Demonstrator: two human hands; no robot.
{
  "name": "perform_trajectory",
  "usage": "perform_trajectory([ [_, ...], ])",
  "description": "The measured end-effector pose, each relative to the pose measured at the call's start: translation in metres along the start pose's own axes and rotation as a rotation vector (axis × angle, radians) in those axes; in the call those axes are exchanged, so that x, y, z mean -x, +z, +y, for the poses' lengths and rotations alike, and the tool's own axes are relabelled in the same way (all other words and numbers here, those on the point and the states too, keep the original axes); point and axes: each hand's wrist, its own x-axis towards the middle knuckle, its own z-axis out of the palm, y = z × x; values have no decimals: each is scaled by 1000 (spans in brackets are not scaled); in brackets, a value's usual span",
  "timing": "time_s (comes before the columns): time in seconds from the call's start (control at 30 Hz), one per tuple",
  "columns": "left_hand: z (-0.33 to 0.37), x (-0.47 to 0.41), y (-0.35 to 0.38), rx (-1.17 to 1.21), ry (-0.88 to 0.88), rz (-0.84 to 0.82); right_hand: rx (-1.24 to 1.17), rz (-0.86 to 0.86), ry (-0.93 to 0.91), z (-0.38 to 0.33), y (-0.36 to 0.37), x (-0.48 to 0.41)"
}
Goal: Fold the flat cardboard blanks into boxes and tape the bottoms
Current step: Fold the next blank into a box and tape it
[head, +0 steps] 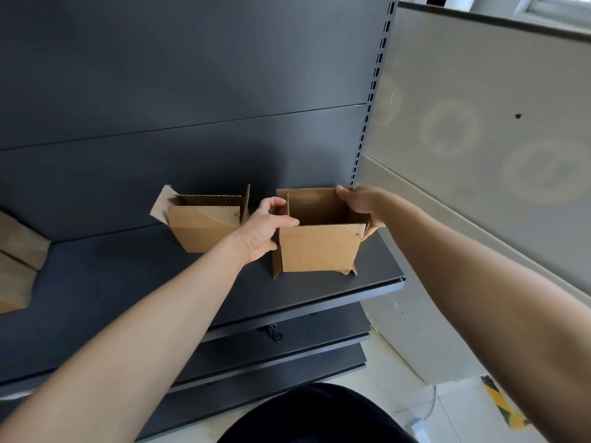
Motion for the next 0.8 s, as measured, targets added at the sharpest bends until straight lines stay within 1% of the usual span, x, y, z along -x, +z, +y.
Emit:
perform_trajectory([
  [0.07,0,0,1,-9,-1,-9,-38,-39,4,1,-3,0],
  [0.13,-1,-1,2,0,-4,-1,-110,-113,10,4,-8,0],
  [0.27,0,-1,1,15,-21,-1,-397,-366,14,16,-24,0],
  [0.33,0,-1,1,14,-40,-5,-478,-435,-28,26,-31,1],
  [0.43,-1,-1,1,-10,-57,-30,-537,-458,-89,43,-39,-2],
  [0.5,-1,-1,0,-33,-63,-48,-565,-462,-89,50,-40,-4],
  [0.67,0,0,-1,-56,-69,-92,-488,-450,-83,54,-39,-6],
  [0.8,-3,-1,-5,-55,-79,-104,-494,-456,-66,57,-38,-12],
])
